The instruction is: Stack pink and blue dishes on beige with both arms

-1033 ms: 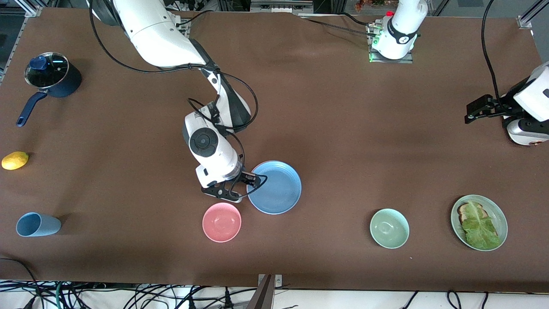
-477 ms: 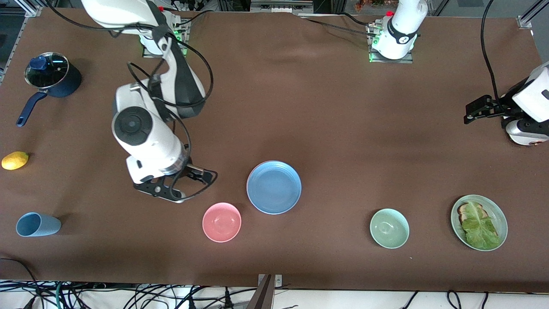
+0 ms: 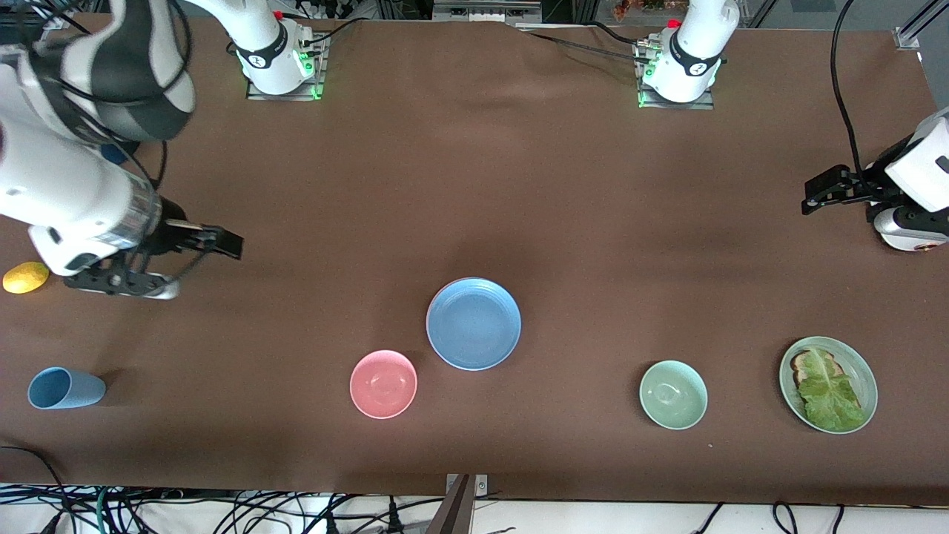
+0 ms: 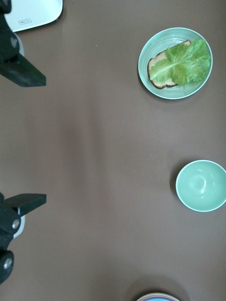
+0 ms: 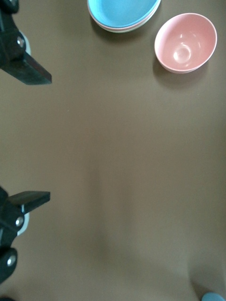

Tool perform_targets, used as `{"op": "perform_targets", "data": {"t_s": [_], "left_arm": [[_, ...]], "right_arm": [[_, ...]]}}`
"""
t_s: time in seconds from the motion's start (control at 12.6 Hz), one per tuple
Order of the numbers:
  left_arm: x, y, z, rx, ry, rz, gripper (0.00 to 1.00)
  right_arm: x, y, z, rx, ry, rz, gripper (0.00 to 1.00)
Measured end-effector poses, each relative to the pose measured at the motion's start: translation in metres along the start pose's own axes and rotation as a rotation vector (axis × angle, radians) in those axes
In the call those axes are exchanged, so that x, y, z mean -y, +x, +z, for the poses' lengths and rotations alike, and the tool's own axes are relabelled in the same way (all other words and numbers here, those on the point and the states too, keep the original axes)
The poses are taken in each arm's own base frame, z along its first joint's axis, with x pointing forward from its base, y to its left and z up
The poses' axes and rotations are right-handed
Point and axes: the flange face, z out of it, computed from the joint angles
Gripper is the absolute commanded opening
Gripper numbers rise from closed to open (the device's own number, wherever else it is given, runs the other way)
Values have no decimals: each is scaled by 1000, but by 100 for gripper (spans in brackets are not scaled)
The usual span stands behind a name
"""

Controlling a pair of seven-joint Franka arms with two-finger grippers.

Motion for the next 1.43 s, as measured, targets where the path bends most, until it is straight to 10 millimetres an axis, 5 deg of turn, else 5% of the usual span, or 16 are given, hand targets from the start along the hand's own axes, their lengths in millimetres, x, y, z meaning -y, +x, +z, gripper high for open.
{"op": "perform_targets", "data": {"t_s": [0.16,0.4,0.56,1.43], "left_arm": [[0,0,0,1,0,0,100],[0,0,0,1,0,0,100],[0,0,0,1,0,0,100],[0,0,0,1,0,0,100]], "right_arm": [[-34,-37,-23,17,43,-3,100],[-20,-67,-30,12,-32,-62,100],[-4,-68,-25,5,-54,-87,100],[-45,-52,-28,-23,-37,-146,100]]}}
